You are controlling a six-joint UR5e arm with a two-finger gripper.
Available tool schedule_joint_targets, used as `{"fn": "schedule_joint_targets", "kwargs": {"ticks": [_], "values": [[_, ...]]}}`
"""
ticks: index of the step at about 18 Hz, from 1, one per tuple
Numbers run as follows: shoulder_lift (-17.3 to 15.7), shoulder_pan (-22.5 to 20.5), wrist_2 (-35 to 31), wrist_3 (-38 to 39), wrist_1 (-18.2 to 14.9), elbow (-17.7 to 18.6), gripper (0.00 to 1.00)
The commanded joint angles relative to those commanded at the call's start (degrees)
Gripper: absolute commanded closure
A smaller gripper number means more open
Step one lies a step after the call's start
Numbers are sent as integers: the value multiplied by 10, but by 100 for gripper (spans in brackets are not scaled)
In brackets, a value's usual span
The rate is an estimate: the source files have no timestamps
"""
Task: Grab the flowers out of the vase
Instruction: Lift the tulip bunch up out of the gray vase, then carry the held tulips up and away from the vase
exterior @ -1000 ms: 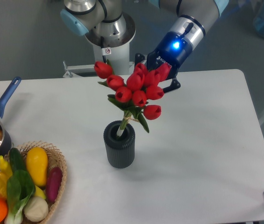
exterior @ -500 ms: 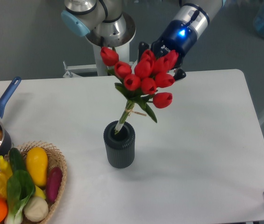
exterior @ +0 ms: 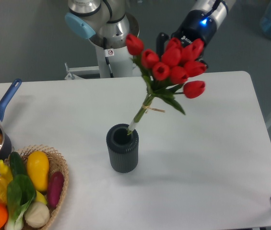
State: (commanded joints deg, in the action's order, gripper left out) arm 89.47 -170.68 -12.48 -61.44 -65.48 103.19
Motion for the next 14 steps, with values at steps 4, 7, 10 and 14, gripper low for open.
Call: {"fn": "schedule_joint_targets", "kwargs": {"ticks": [4, 7, 10, 14], "values": [[10, -27, -9, -4, 4, -14, 75], [34, -33, -28, -10, 4, -30, 75], [45, -27, -96, -55, 5, -40, 75], [76, -26, -134, -97, 5, -58, 75]]}}
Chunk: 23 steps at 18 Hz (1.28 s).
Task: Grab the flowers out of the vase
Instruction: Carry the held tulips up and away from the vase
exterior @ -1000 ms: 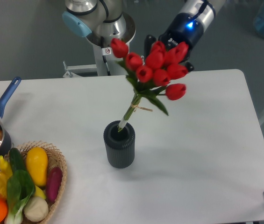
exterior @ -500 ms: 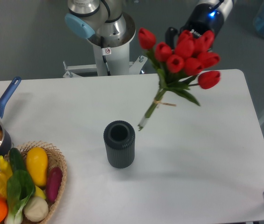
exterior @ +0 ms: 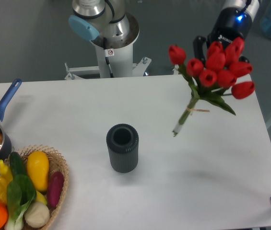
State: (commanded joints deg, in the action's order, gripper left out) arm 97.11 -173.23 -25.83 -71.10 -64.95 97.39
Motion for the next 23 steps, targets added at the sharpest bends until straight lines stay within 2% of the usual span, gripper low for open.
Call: {"fn": "schedule_joint_targets", "kwargs": {"ticks": [2, 4, 18, 23], "values": [[14, 7, -27, -17, 0, -11, 75], [14, 16, -51, -26, 0, -13, 75], [12, 19, -49, -26, -2, 3, 75], [11, 26, -44, -21, -2, -4, 75]]}}
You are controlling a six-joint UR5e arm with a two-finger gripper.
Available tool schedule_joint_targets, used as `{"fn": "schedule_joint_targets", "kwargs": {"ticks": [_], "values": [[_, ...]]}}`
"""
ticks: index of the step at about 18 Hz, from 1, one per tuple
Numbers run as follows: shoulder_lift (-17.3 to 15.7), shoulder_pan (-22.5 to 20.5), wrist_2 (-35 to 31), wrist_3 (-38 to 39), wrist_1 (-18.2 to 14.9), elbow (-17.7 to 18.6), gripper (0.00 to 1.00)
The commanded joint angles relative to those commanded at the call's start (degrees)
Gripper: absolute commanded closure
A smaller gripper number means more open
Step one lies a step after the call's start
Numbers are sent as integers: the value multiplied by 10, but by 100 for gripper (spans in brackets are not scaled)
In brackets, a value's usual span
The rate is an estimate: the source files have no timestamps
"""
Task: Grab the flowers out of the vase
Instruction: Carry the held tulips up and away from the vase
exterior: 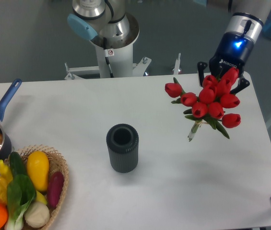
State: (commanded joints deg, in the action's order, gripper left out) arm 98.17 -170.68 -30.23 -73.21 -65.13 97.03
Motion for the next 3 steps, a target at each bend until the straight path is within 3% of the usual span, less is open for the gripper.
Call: {"fn": "schedule_joint_targets", "kwargs": {"ticks": [3], "values": [[0, 1, 2, 0, 0, 1, 75]]}}
